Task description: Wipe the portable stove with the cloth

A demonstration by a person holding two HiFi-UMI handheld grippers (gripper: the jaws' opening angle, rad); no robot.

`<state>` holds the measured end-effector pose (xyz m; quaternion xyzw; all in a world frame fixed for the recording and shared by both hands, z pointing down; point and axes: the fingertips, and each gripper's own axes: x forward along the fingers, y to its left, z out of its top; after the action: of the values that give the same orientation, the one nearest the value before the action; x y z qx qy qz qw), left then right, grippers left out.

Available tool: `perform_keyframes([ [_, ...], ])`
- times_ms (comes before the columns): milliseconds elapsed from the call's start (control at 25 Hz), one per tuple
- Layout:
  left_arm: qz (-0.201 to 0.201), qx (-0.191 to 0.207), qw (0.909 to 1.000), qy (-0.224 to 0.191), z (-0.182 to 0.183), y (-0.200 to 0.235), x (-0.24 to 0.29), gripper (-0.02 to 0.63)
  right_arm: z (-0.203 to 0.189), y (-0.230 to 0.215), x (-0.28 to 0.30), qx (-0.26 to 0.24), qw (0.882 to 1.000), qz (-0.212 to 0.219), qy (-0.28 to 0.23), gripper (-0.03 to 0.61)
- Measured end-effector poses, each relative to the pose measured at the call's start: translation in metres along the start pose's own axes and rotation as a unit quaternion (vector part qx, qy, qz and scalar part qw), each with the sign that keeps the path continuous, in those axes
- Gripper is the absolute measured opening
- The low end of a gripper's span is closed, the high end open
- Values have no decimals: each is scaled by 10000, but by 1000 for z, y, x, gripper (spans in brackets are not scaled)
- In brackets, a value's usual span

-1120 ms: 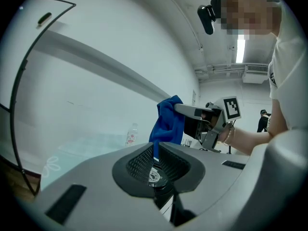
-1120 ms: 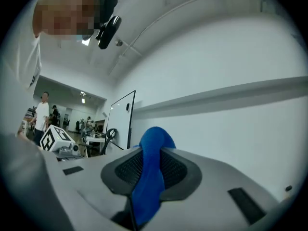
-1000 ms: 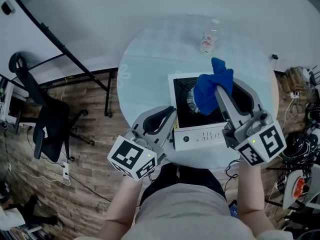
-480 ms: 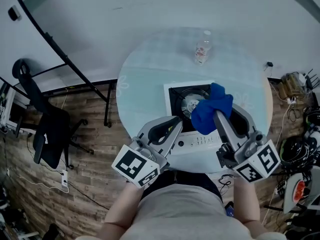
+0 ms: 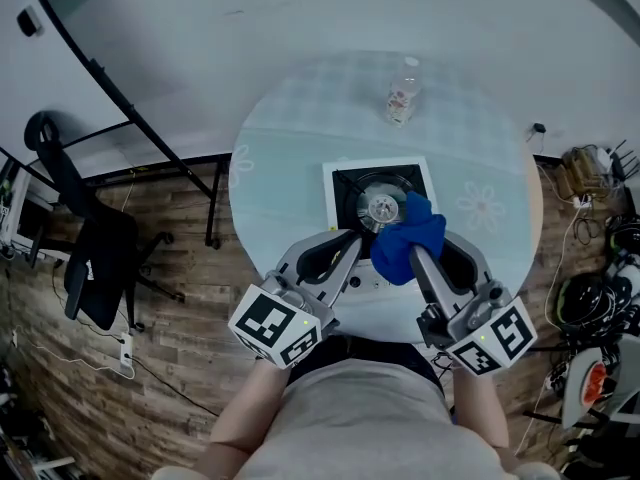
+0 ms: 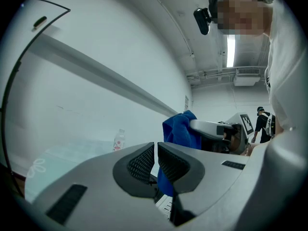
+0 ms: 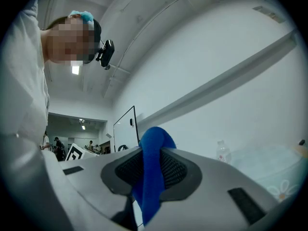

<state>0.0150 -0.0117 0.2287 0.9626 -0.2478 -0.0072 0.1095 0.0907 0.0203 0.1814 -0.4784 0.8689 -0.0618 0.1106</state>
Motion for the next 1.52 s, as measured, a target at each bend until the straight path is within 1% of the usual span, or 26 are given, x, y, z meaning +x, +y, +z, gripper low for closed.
perform_keyframes([
  [200,2,-85,10000,21,-3,3,1,39,-17,-6,3,108,9998,-9,146,101],
  [440,-38,-127,9999,95,-11,2,3,38,-20,-12,6,132,9997,-93,198,101],
  [880,37,-202,9995,237,-19,7,1,38,-31,-13,10,14,9986,-113,519,97],
  [1040,36,-159,9995,284,-21,6,1,38,-34,-12,11,-21,9980,-124,612,95],
  [1320,56,-157,9994,300,-21,8,1,38,-38,-10,12,-66,9977,-117,666,95],
  [1520,140,-259,9987,423,-30,13,-5,38,-43,-5,16,-41,9976,-102,682,95],
])
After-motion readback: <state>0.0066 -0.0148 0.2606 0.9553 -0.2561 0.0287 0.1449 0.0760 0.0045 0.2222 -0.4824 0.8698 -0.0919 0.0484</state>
